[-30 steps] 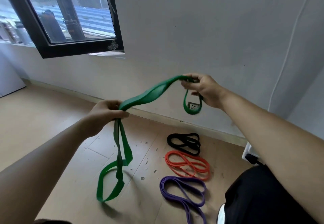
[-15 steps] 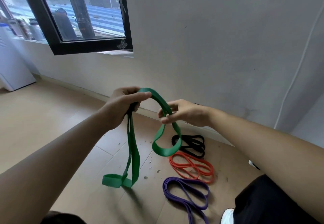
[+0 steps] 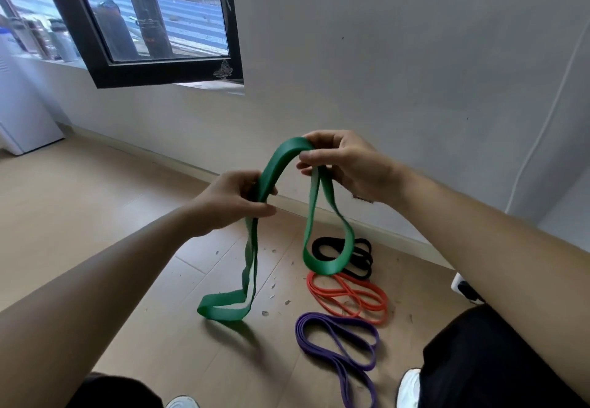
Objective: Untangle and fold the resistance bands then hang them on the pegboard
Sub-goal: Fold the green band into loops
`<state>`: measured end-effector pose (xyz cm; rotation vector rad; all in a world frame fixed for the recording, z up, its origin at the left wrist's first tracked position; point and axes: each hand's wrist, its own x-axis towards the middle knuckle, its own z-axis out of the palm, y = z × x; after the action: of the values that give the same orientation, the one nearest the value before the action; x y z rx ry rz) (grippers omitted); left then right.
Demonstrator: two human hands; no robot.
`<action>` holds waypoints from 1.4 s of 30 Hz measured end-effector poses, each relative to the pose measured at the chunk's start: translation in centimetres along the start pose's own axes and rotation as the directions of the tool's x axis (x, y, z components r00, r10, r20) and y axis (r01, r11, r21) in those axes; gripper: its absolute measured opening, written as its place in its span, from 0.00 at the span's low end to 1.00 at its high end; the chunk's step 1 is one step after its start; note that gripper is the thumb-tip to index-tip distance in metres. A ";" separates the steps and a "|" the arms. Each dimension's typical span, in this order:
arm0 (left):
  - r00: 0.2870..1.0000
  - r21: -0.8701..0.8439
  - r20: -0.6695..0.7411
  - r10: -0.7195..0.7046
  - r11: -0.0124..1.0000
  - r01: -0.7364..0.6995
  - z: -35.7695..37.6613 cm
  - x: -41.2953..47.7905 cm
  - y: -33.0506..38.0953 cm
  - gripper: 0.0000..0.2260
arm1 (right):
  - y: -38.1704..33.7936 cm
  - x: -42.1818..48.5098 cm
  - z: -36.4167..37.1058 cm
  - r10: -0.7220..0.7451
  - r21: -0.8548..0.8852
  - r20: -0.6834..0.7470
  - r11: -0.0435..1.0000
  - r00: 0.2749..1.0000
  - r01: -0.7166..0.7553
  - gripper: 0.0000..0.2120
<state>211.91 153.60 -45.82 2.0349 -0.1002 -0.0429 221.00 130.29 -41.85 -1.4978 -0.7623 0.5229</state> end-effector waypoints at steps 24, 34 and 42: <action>0.968 -0.426 -0.251 -0.001 0.898 -0.110 -0.5 -0.1 2.3 0.16 | 3.4 -1.9 -5.4 0.288 -0.365 -0.056 0.885 0.956 -0.288 0.15; 0.983 -0.197 -0.152 0.103 0.971 -0.132 0.9 -0.2 2.9 0.19 | 1.2 -0.3 -0.3 0.048 -0.176 -0.008 0.983 0.999 -0.048 0.13; 0.994 0.037 -0.028 0.101 0.994 -0.100 0.2 -1.0 2.0 0.13 | -0.1 -0.3 1.9 -0.114 -0.164 -0.036 0.981 0.993 0.106 0.12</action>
<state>210.77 152.63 -44.13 2.0623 -0.1859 0.0526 219.42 131.39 -41.96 -1.6015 -0.8635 0.3493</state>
